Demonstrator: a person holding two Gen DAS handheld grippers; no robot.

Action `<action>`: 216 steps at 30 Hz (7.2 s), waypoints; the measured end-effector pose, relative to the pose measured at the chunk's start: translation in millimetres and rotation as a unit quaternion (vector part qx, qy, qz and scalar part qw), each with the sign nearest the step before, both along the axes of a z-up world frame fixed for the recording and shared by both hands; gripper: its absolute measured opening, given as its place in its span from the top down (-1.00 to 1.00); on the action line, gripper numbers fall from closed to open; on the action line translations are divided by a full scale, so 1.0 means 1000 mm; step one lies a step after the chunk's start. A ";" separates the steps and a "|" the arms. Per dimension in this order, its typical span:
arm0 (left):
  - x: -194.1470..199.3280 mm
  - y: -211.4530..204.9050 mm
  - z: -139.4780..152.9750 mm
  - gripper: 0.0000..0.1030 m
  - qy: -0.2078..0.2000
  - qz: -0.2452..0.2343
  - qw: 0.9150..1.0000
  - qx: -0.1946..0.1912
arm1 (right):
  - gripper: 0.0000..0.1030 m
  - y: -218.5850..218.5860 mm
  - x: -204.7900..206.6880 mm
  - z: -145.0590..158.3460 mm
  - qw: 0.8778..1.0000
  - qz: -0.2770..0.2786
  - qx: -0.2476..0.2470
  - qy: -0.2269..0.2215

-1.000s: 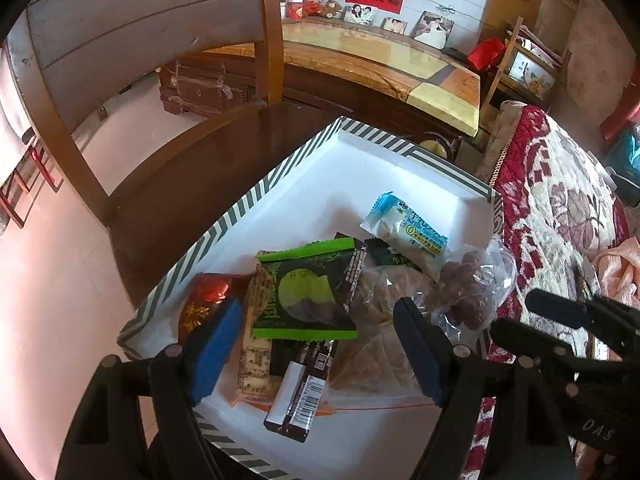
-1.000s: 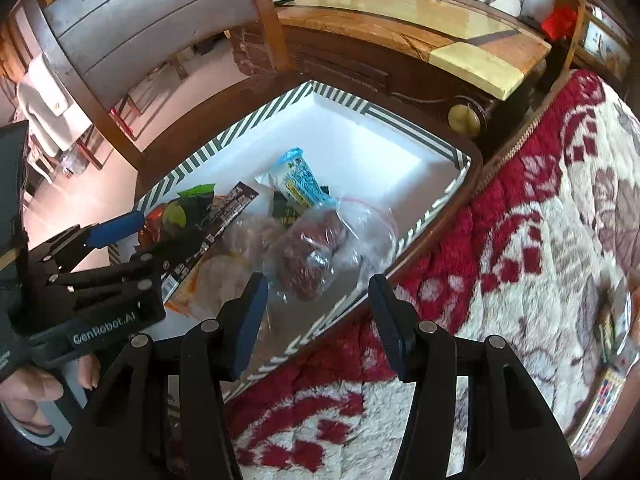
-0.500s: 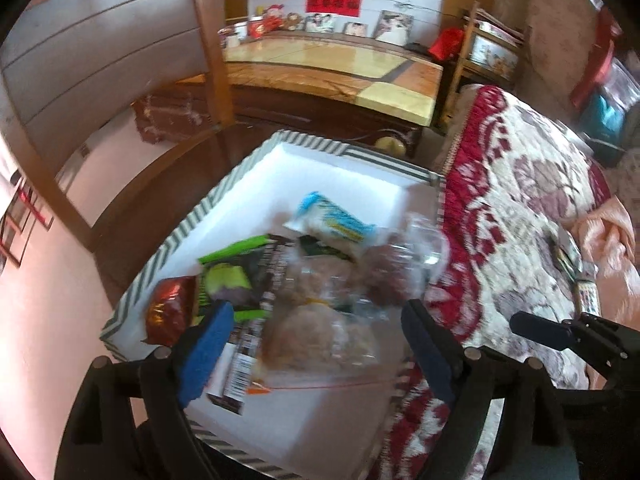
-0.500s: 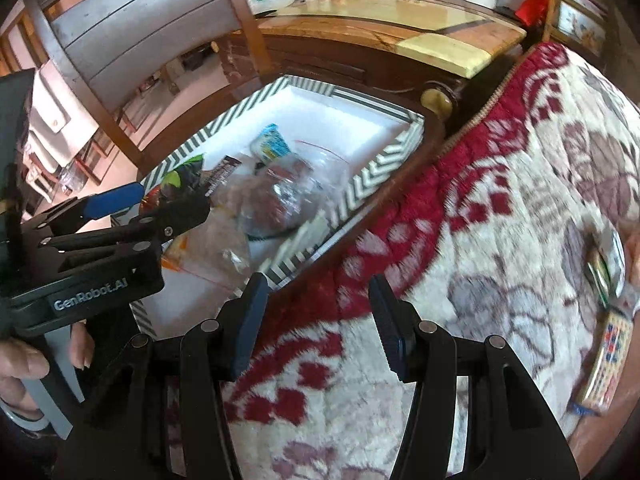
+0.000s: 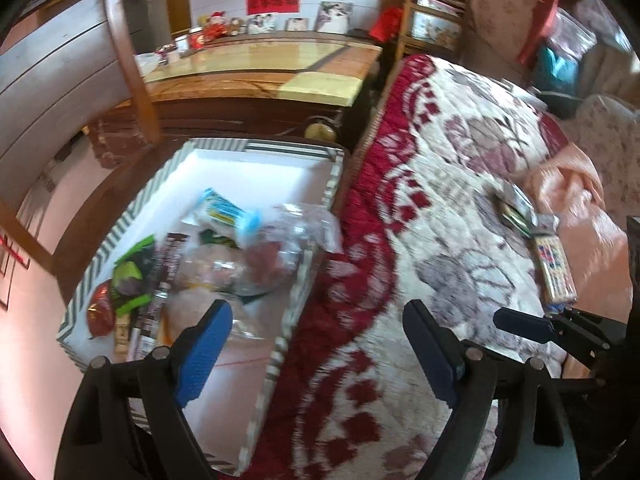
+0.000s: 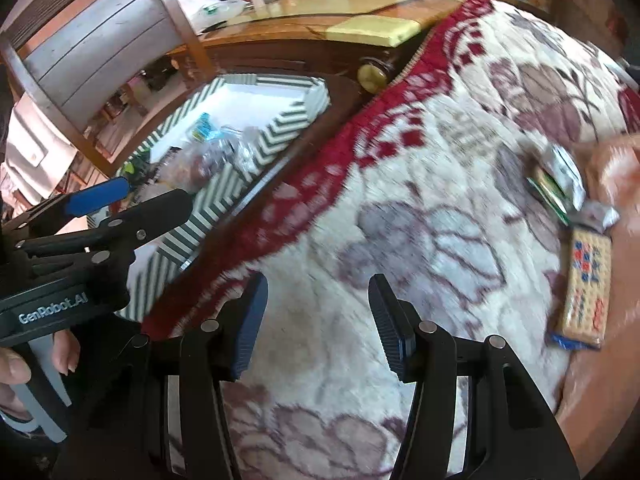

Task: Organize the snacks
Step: 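Open both tools and move them back over the snacks on the quilt, then grasp the white printed pack with the left tool while the right tool grasps the cracker pack, then carry the white pack in the left tool while the right tool carries the cracker pack to the tray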

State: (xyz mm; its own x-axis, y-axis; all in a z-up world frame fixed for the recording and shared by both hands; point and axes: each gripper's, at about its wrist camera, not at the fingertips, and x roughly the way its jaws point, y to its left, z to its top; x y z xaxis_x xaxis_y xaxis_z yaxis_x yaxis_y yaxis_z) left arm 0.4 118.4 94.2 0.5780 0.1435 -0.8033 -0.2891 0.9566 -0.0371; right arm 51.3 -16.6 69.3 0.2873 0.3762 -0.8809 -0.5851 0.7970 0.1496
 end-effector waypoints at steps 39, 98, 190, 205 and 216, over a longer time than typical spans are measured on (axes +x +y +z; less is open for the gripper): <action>0.086 -0.121 -0.022 -0.72 0.043 -0.135 0.990 0.003 | -0.02 -0.181 0.048 0.001 0.982 -0.189 -0.006 -0.009; 0.225 -0.176 -0.040 -0.02 0.072 -0.227 0.971 -0.003 | -0.12 -0.199 0.108 -0.045 0.985 -0.173 -0.019 0.013; -0.059 0.094 -0.003 -0.03 -0.019 0.080 0.995 -0.048 | -0.05 0.085 -0.028 0.046 0.992 0.108 -0.037 -0.050; -0.070 0.129 -0.013 -0.03 -0.019 0.120 0.990 -0.071 | -0.05 0.138 -0.025 0.042 0.985 0.156 -0.049 -0.046; -0.069 0.141 -0.022 -0.03 -0.007 0.132 0.988 -0.079 | -0.05 0.171 -0.019 0.028 0.982 0.180 -0.054 -0.030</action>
